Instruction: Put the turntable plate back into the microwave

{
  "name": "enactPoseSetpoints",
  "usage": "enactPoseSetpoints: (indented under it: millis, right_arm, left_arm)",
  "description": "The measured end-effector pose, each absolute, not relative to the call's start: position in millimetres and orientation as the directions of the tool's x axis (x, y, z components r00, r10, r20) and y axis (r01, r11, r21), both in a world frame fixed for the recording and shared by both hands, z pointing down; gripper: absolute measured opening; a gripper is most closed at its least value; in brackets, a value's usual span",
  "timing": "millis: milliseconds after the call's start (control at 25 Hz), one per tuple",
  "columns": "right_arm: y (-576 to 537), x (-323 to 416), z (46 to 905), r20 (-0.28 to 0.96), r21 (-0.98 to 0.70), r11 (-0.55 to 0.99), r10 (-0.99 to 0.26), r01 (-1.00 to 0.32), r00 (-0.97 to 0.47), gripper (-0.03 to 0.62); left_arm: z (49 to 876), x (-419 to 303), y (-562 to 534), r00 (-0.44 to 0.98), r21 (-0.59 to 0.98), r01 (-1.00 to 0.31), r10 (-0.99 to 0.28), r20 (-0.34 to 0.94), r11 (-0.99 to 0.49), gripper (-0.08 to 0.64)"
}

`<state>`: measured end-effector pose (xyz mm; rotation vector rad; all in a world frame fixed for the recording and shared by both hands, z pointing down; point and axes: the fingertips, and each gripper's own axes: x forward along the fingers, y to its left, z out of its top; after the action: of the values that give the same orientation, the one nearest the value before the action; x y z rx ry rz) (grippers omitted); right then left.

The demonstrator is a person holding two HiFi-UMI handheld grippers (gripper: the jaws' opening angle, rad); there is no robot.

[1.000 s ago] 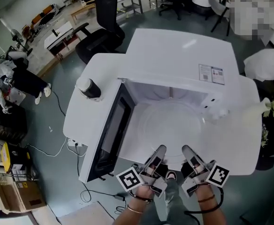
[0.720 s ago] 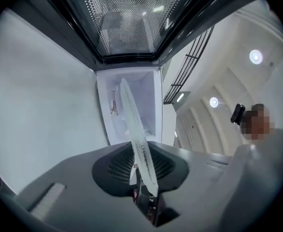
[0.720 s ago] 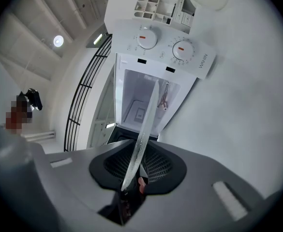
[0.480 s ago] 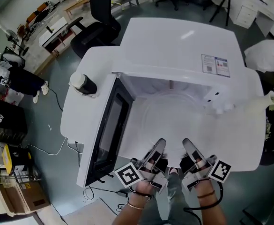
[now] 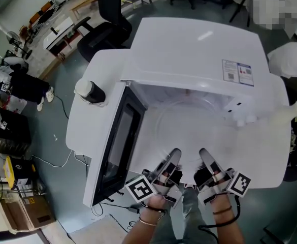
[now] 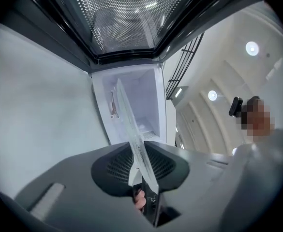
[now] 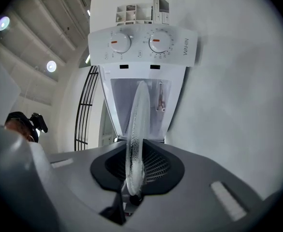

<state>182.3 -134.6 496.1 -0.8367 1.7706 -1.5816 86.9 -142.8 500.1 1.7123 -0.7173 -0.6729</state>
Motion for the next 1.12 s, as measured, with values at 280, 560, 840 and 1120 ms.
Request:
enactPoseSetpoints:
  millis: [280,560,840,1120]
  right_arm:
    - [-142,186,496,-0.066,-0.996,0.09,-0.796,-0.011,-0.602,0.043]
    - [-150,185,495,-0.075,-0.995,0.101,-0.794,-0.008,-0.604,0.043]
    - [-157,183,493,-0.086,-0.994,0.11,-0.801,-0.004,-0.593,0.043]
    - [-164,179,494,-0.079,-0.993,0.116,-0.799,-0.024,-0.596,0.043]
  left_arm:
    - [498,90,-150,0.668,0.943,-0.224,-0.743,-0.036,-0.247,0.076]
    - [498,91,-155,0.676,0.908,-0.322,-0.737,0.023,-0.267,0.097]
    - [497,88,-153,0.669,0.831,-0.462,-0.737,0.098,-0.309,0.166]
    - [498,80,-151,0.622,0.715,-0.616,-0.76,0.185,-0.33,0.202]
